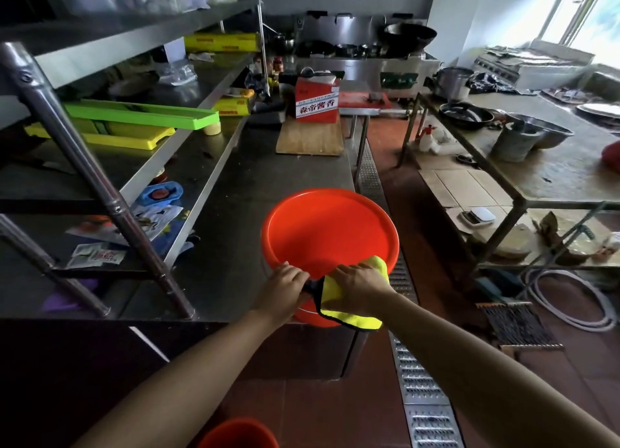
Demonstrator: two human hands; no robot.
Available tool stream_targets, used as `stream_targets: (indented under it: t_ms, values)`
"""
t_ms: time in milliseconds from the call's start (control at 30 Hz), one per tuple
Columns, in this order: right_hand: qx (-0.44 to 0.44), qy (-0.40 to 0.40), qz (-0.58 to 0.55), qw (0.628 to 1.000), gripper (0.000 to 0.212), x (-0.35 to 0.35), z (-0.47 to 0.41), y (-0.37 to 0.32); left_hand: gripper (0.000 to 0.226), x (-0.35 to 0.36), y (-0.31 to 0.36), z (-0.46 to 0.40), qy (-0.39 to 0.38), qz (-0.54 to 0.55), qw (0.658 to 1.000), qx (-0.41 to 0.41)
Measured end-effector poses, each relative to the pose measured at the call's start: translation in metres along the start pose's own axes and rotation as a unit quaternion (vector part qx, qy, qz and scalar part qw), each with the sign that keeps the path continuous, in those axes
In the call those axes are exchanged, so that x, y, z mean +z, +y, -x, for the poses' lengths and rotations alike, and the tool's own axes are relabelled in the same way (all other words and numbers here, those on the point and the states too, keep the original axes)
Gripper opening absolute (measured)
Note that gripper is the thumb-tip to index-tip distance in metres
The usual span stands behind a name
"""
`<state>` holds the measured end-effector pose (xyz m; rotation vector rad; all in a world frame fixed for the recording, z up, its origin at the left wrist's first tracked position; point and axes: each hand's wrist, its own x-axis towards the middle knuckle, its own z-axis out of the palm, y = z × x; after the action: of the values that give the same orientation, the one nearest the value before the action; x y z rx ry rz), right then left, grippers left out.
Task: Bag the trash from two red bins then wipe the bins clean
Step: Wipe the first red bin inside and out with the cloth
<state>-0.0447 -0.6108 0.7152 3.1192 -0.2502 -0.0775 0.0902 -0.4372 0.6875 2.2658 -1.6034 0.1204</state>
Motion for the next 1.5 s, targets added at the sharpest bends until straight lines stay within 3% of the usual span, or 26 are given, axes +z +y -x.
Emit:
stream_targets:
  t_ms: [233, 367, 500, 700, 800, 933, 1133, 1333, 1500]
  values:
    - [-0.083, 0.092, 0.028, 0.992, 0.072, 0.018, 0.005, 0.022, 0.040, -0.017, 0.006, 0.001, 0.011, -0.015, 1.000, 0.012]
    - [-0.159, 0.149, 0.036, 0.975, 0.063, 0.026, 0.012, 0.061, 0.040, -0.019, 0.007, 0.003, 0.010, -0.037, 0.999, 0.034]
    - [-0.205, 0.170, 0.046, 0.963, 0.067, 0.023, 0.010, 0.105, 0.032, -0.016, -0.020, 0.000, 0.006, -0.056, 0.998, 0.017]
    - [-0.175, 0.159, 0.075, 0.969, 0.067, 0.025, 0.017, 0.094, 0.040, -0.018, -0.035, 0.002, -0.066, -0.142, 0.986, 0.055]
    - [-0.157, 0.165, 0.079, 0.970, 0.066, 0.027, 0.020, 0.074, 0.047, -0.014, -0.019, 0.003, -0.076, -0.109, 0.989, 0.066]
    - [-0.140, 0.177, 0.088, 0.970, 0.069, 0.025, 0.019, 0.055, 0.036, 0.004, 0.006, 0.001, -0.035, -0.056, 0.996, 0.061]
    - [-0.143, 0.195, 0.065, 0.968, 0.068, 0.023, 0.028, 0.051, 0.029, 0.003, -0.015, 0.004, -0.019, -0.031, 0.995, 0.096]
    - [-0.162, 0.181, 0.070, 0.967, 0.070, 0.016, 0.031, 0.060, 0.031, -0.029, -0.053, 0.011, -0.088, -0.088, 0.985, 0.119]
    - [-0.153, 0.164, 0.080, 0.971, 0.069, 0.018, 0.033, 0.052, 0.033, -0.016, -0.013, 0.007, -0.100, -0.077, 0.983, 0.131]
